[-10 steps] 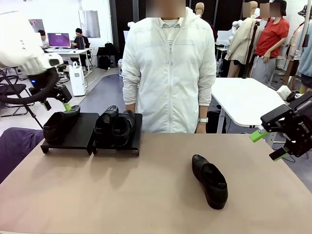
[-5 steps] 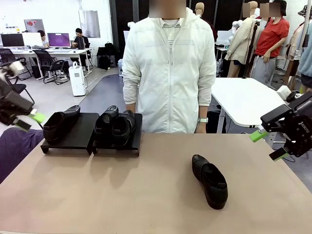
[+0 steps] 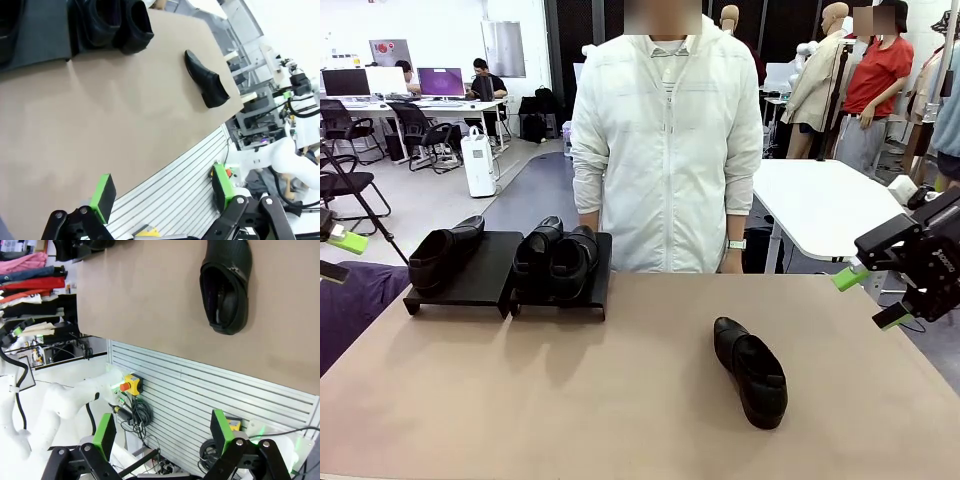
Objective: Organize the shoes by placing them on the stand.
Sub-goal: Place the Shoe from the middle of the table onto the Shoes Stand, then pick up one Shoe and place it in the middle of the table.
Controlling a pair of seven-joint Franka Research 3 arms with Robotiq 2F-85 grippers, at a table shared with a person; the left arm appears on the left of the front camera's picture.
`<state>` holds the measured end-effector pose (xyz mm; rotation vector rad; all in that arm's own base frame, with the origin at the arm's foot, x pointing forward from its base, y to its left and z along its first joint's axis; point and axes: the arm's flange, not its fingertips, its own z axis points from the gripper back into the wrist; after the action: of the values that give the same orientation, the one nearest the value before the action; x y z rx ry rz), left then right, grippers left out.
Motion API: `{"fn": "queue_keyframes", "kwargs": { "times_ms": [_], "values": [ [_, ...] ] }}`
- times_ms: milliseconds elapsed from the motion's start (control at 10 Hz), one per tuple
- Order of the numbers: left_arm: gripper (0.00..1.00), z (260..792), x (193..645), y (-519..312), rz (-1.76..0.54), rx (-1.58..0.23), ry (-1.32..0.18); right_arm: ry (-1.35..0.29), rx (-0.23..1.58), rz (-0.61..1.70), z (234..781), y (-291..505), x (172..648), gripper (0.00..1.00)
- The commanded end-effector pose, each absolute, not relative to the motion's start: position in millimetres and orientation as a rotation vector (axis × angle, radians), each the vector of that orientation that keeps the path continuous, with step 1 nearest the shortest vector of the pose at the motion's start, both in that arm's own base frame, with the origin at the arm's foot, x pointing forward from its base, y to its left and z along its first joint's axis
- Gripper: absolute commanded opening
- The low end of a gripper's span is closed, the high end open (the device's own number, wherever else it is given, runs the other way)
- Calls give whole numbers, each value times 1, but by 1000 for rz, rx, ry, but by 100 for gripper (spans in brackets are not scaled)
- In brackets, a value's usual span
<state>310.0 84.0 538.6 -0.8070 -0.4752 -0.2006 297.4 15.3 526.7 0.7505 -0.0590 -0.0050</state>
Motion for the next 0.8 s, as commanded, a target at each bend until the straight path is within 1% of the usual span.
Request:
{"fn": "queue_keyframes", "kwargs": {
  "times_ms": [0,700],
  "values": [
    [100,540,294,75,-205,-794,-523,-64,769,15,529,13,299,100],
    [100,540,294,75,-205,-794,-523,-64,769,15,529,13,299,100]
  ]
}}
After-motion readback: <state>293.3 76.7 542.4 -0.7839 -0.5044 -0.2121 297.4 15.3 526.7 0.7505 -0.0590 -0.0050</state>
